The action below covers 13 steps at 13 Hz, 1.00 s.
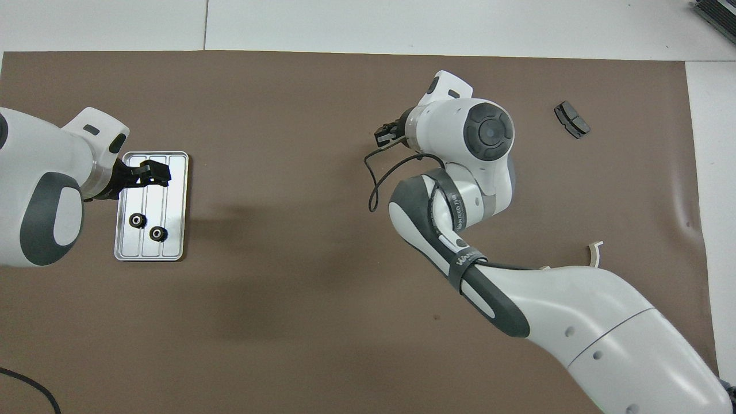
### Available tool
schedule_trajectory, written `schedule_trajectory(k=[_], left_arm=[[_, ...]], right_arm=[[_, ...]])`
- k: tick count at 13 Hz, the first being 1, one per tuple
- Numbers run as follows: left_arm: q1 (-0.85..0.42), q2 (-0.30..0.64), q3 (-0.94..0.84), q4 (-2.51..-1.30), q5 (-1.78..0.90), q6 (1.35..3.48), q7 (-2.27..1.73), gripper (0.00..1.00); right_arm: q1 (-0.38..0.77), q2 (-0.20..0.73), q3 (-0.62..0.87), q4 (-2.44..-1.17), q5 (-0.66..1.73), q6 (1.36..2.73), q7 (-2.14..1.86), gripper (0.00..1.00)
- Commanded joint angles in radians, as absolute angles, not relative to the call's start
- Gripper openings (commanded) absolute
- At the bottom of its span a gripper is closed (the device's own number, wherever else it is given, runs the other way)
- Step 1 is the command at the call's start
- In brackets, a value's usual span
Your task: Pick bearing gear from pile to tray
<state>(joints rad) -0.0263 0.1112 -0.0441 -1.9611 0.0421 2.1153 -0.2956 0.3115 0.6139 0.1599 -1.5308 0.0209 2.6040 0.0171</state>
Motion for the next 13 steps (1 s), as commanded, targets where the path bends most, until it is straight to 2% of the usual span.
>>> schedule_trajectory(k=[1,6,7,9,11,13], left_arm=[[-0.055,0.118,-0.035,-1.814,0.031,1.921,-0.299,1.00],[-0.060,0.114,-0.051,-1.731,-0.018,1.841,-0.330,1.00],[-0.060,0.115,-0.052,-1.717,-0.020,1.836,-0.351,1.00],[-0.086,0.115,-0.052,-1.733,-0.021,1.883,-0.396,1.00],[-0.087,0.117,-0.052,-1.740,-0.021,1.922,-0.408,1.00],[-0.087,0.121,-0.054,-1.753,-0.023,1.966,-0.410,1.00]], right_arm=[[0.409,0.650,0.156,-1.513,0.034,2.680,0.119,0.06],[0.546,0.738,0.152,-1.413,0.026,2.721,0.273,0.10],[0.569,0.738,0.152,-1.410,0.026,2.721,0.311,0.13],[0.606,0.733,0.152,-1.407,0.029,2.720,0.397,0.28],[0.618,0.726,0.152,-1.413,0.028,2.704,0.419,0.38],[0.617,0.726,0.150,-1.410,0.028,2.685,0.417,0.41]])
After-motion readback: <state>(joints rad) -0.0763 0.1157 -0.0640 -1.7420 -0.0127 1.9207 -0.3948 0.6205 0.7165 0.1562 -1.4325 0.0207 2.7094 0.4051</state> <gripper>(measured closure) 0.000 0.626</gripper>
